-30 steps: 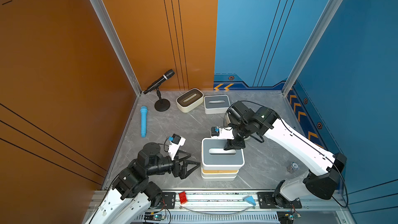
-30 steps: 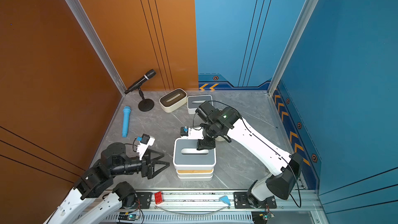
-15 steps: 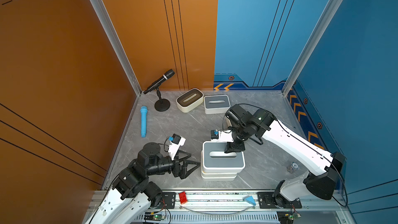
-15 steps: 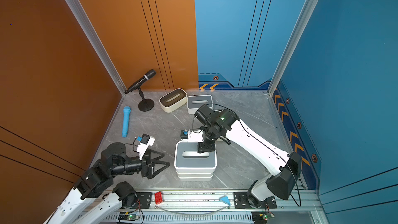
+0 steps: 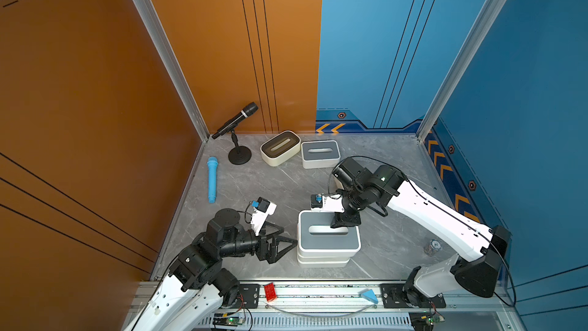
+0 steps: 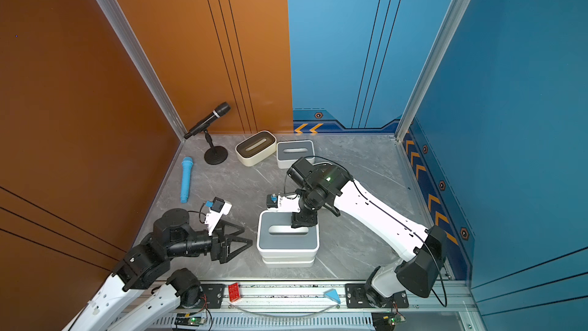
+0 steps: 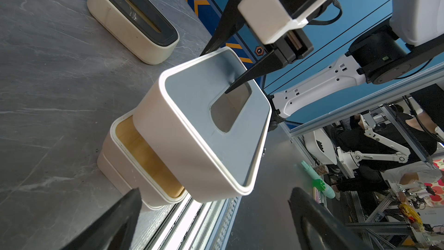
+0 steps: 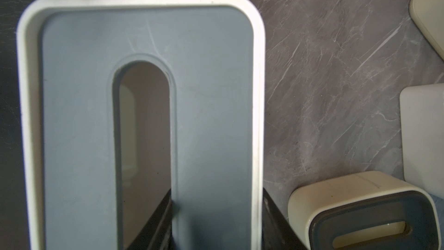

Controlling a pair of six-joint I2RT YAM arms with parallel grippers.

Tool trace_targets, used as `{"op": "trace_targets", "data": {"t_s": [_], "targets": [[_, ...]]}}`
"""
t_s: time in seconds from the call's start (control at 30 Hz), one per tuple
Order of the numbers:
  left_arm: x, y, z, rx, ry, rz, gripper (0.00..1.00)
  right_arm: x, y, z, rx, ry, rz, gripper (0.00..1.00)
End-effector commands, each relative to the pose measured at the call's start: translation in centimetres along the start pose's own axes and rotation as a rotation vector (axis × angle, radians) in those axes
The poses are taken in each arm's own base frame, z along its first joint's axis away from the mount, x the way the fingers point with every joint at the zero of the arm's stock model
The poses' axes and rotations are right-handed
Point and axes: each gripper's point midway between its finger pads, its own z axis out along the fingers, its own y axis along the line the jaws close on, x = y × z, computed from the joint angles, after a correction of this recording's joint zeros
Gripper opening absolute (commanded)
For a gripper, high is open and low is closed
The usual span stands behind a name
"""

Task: Stack the tissue boxes
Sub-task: Place the tissue box at the tissue box.

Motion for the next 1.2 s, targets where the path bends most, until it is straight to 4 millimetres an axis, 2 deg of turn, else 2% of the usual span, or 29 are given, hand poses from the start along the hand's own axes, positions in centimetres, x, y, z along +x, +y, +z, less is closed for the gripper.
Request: {"op": "trace_targets", "data": {"t_s": [0.0, 1.17], "targets": [[0.2, -0.3, 0.2, 0.026, 0.010, 0.002, 0.98, -0.6, 0.0, -0.8, 0.033, -0.038, -0.010, 0.30], [0.5, -0.4, 0.6, 0.033, 0.033, -0.003, 0.98, -0.2, -0.8, 1.6, 0.027, 0.032, -0.005, 0.30]]}}
